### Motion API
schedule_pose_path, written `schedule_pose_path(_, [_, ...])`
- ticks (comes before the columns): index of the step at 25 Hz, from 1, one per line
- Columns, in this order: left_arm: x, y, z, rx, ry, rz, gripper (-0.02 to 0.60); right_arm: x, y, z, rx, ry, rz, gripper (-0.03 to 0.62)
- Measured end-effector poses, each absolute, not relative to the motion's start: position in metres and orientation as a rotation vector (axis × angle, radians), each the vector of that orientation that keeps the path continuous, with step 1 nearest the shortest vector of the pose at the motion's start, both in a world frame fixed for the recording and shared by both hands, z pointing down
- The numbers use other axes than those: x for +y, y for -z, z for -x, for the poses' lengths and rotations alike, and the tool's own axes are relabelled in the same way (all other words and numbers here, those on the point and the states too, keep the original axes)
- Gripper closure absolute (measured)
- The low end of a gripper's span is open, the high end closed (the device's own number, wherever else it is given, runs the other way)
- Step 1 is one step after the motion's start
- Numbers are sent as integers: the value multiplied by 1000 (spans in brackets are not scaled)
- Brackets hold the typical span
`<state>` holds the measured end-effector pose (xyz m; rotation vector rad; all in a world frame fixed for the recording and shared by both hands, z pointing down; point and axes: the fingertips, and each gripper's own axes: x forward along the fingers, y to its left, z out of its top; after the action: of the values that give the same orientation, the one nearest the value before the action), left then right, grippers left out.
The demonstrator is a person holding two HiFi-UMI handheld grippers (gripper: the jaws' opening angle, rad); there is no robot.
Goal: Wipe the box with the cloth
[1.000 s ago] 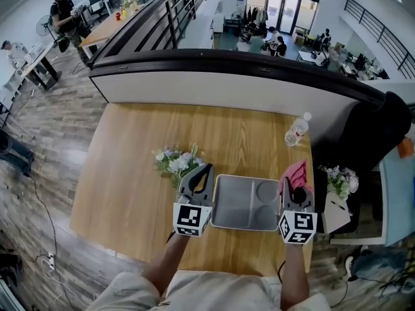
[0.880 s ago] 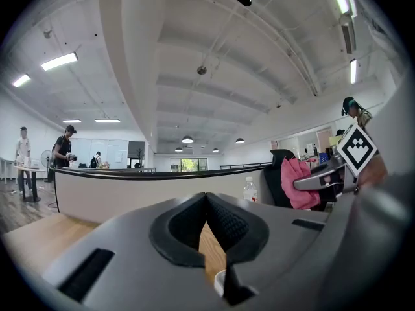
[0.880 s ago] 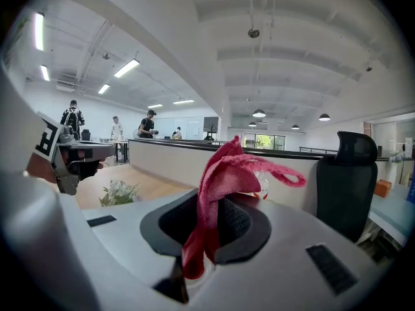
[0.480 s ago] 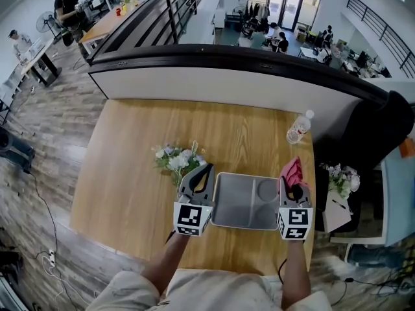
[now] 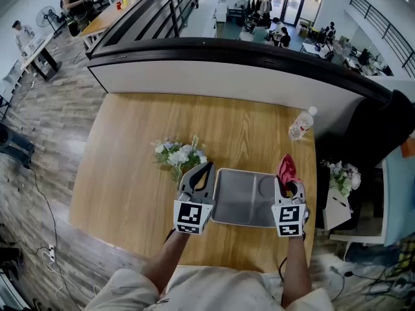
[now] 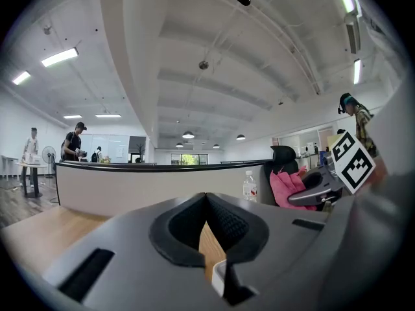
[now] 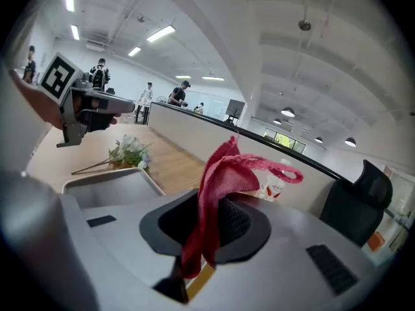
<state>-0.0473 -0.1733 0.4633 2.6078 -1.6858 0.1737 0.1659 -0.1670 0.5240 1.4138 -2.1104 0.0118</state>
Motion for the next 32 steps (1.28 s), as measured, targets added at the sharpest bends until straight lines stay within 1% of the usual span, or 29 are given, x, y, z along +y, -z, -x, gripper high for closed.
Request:
schedule_pose_path(5, [-175,-468,50,-1684,-179,-2594,568,-170,-540,-163,-2053,49,-1313,511])
schedule_pose_path(18, [-173,-484,58,-1697,-195,-2544,568,-180,-601,-167,-1803,266,-878,510])
schedule_pose_path(26, [-172,-490,60,-1707,-199,-2525,568,-181,-615,-164,-1767,289,-769,511])
schedule_pose_path(32, [-171,-486,59,-1693,-195,-2531,568,-179,-622,-161,-1783,236,-698,522])
